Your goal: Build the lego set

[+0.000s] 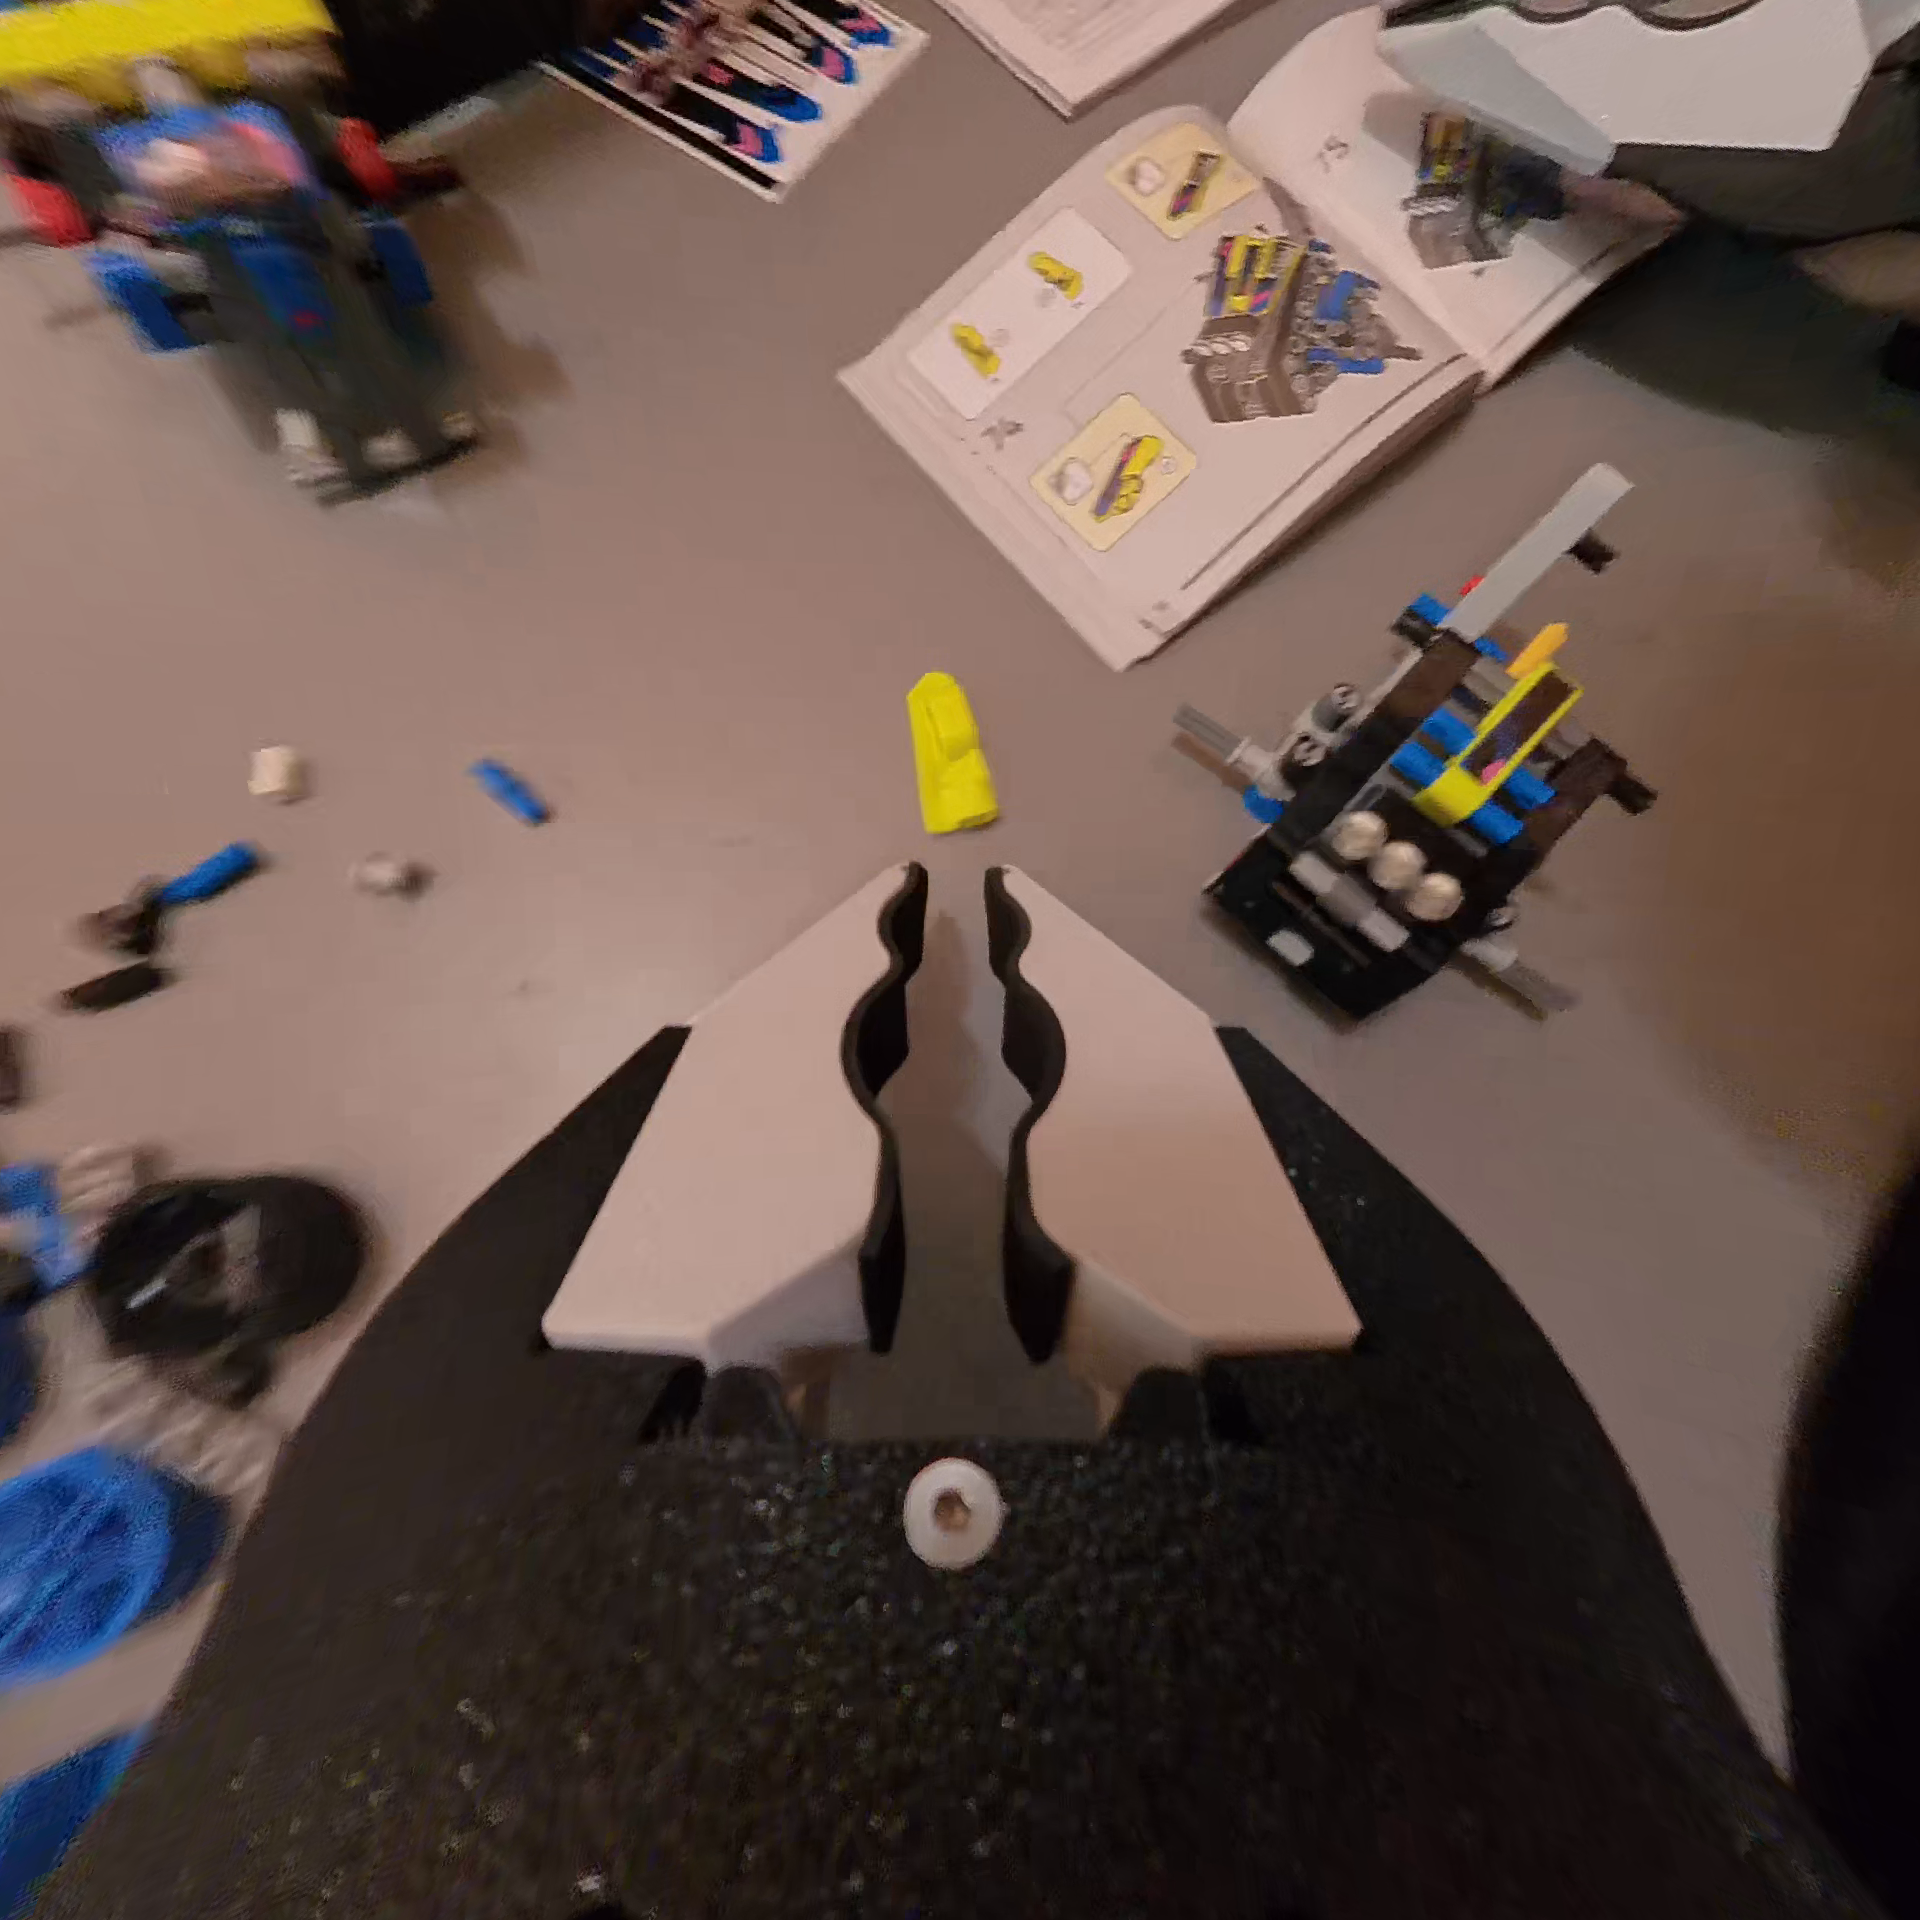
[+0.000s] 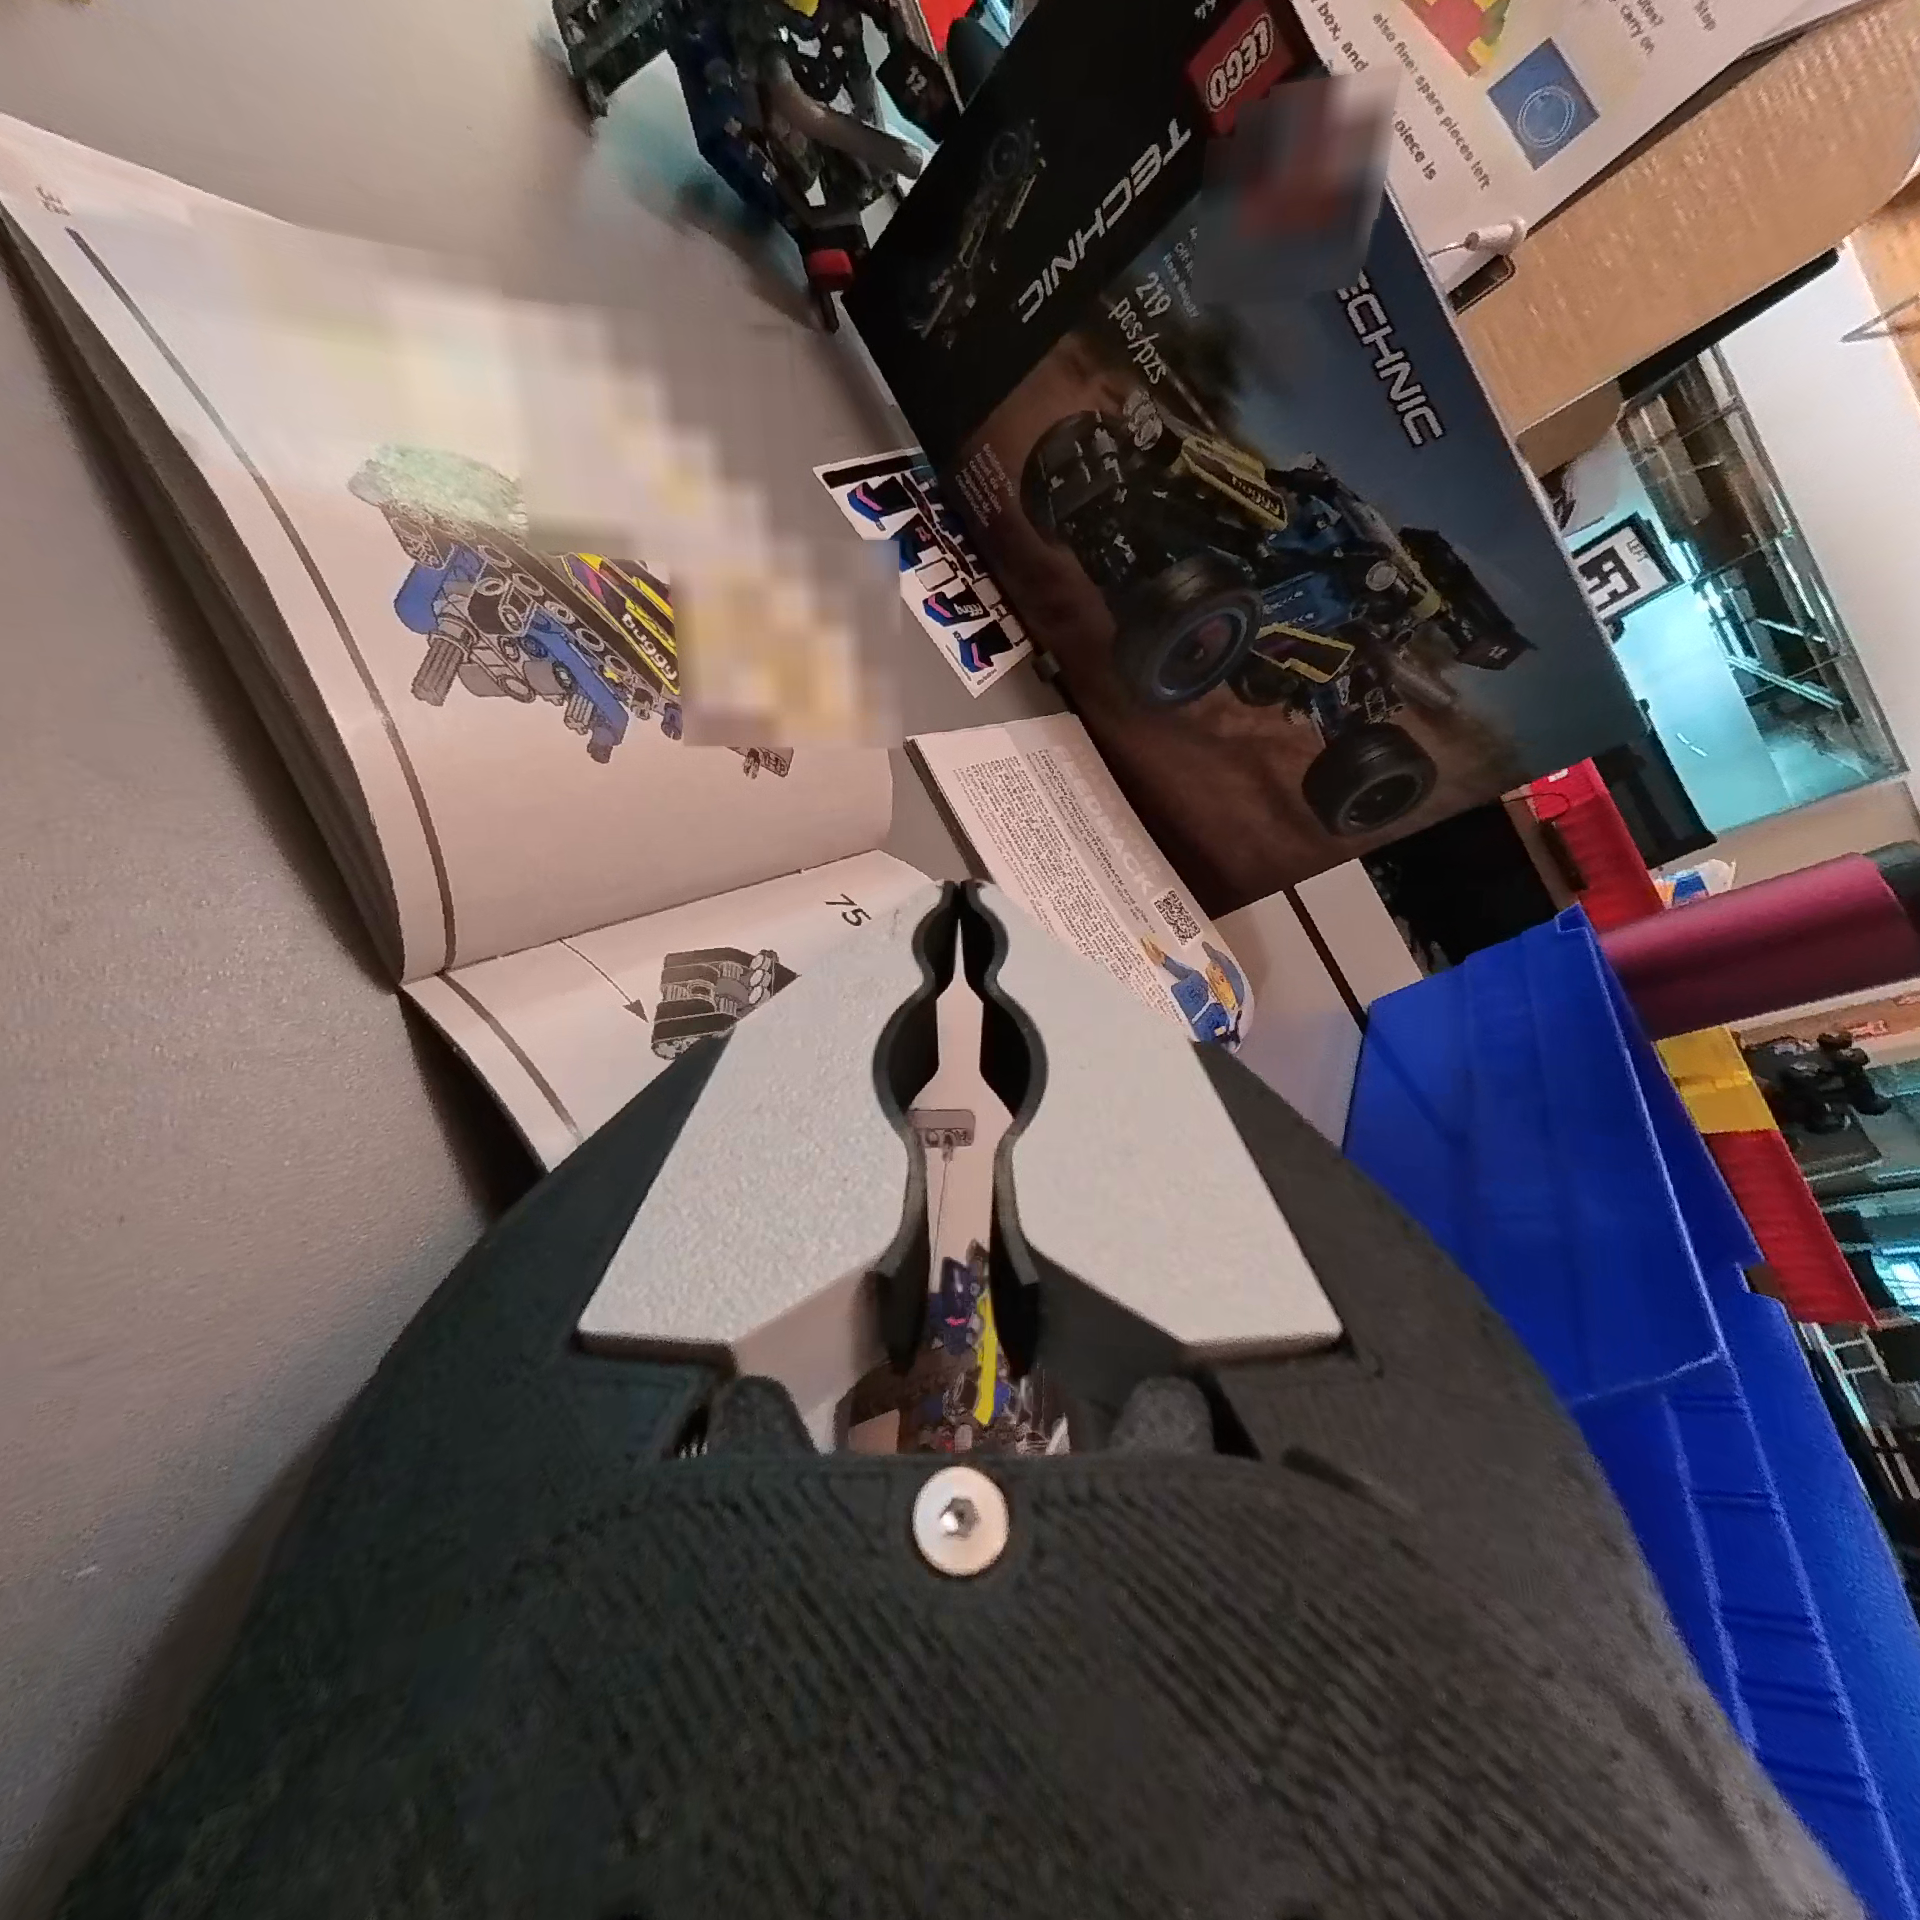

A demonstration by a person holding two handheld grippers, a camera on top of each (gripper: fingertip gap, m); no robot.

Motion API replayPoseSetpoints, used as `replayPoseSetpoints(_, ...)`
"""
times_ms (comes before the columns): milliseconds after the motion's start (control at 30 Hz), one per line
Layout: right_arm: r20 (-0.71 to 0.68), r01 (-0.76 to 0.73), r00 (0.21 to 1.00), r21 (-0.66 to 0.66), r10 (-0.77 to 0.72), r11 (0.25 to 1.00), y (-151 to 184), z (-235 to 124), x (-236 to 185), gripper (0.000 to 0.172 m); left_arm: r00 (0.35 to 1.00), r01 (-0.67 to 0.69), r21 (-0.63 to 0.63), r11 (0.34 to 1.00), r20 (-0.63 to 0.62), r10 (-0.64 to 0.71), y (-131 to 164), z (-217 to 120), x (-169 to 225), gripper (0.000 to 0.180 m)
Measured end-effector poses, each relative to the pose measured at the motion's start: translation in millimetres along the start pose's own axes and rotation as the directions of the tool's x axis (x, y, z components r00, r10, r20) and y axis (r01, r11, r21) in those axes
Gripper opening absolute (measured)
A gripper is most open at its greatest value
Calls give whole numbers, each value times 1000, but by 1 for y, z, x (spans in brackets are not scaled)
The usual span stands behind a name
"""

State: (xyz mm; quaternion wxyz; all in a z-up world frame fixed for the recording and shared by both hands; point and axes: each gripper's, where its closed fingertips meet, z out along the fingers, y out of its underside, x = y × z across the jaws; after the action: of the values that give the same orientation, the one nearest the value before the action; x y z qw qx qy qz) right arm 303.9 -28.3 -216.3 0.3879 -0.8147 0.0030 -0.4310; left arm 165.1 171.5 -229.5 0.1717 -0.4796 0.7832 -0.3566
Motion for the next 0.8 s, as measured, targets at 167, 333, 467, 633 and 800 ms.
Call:
replayPoseSetpoints(167, -96, 19, 995, 55, -14, 998, -9, -4, 13, 0, 938, 17, -53, 998, 348, 3, 27, -78, -98, 9)
replayPoseSetpoints(333, -153, 22, 988, 62, -12, 998, -9, -6, 20, 0, 902, 90, -191, 977, 431, 1, 80, -149, -162, 9)
replayPoseSetpoints(467, -191, 49, 981, 44, -39, 998, -5, -5, 23, 0, 919, 107, -201, 974, 393, -20, 100, -161, -174, 9)
replayPoseSetpoints(633, -221, 104, 970, -7, -103, 995, -1, -3, 23, 0, 938, 93, -137, 986, 344, -41, 96, -147, -173, 9)
replayPoseSetpoints(800, -214, 171, 961, -43, -176, 984, -1, 2, 17, 0, 975, 1, -158, 987, 218, 34, 89, -124, -174, 12)
